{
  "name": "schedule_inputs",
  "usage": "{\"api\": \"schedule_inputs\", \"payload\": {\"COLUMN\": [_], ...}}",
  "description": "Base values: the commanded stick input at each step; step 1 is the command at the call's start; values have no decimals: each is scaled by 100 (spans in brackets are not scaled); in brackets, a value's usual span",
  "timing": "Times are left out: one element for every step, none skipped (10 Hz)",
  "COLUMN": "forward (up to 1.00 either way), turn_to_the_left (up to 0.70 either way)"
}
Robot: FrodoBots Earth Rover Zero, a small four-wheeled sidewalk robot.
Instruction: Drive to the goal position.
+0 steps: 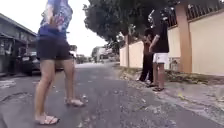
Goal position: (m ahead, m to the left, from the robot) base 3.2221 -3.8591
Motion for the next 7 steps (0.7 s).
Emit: {"api": "schedule_inputs", "payload": {"forward": [0, 0, 0, 0, 0, 0, 0], "turn_to_the_left": [0, 0, 0, 0, 0, 0, 0]}}
